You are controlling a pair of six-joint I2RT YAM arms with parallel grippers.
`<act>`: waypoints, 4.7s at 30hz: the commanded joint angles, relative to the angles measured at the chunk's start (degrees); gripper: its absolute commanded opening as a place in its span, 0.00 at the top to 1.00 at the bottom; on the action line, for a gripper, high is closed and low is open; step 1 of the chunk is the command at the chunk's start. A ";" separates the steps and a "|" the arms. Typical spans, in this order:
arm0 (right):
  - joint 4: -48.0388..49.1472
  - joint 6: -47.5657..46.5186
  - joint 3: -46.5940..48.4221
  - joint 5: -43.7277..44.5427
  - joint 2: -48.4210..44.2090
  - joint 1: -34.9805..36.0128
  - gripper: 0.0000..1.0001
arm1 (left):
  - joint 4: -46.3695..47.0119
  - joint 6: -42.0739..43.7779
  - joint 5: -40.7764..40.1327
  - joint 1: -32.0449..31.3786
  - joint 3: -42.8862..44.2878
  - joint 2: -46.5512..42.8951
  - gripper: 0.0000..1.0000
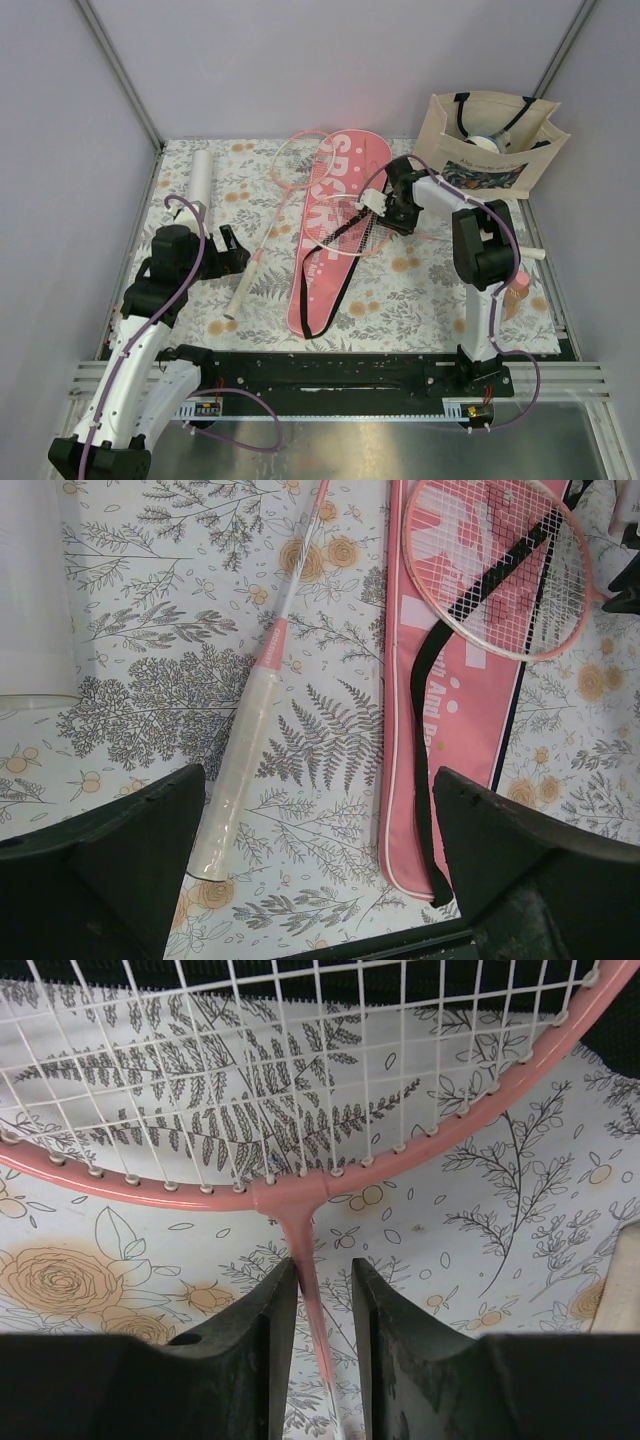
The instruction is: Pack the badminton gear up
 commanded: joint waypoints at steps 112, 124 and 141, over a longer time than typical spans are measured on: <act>18.06 33.73 -11.00 -66.25 -26.70 -2.11 0.47 | 5.89 7.77 53.39 17.14 43.78 28.26 1.00; 52.90 72.90 -21.26 -64.76 -34.16 -2.11 1.00 | 29.02 -14.74 46.72 18.99 32.09 29.23 0.15; 40.49 96.85 -39.54 -20.75 -59.11 -1.50 1.00 | 10.38 0.29 19.31 4.52 17.51 16.93 0.05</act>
